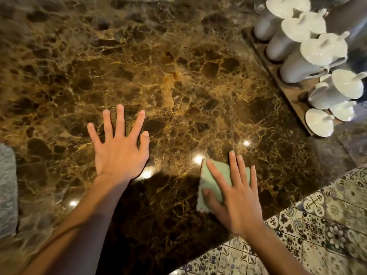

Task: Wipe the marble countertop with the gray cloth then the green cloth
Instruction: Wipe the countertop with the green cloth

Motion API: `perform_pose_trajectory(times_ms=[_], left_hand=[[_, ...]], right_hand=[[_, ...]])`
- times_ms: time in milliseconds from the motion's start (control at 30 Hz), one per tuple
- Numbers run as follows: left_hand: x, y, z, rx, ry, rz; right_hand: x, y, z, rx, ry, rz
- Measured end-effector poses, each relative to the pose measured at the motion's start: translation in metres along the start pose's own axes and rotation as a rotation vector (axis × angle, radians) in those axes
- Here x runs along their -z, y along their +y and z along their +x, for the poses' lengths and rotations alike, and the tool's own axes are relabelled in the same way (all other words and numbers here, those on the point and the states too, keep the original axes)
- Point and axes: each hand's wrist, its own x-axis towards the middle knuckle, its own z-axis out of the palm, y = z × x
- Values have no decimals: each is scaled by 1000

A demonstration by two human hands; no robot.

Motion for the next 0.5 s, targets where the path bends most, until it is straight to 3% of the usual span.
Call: perform_pose_trajectory(times_ms=[300,500], left_hand=[[0,0,1,15,-9,18],[0,1,1,20,-11,21]], right_hand=[[67,54,241,-179,27,38],[85,67,285,-261,4,84]])
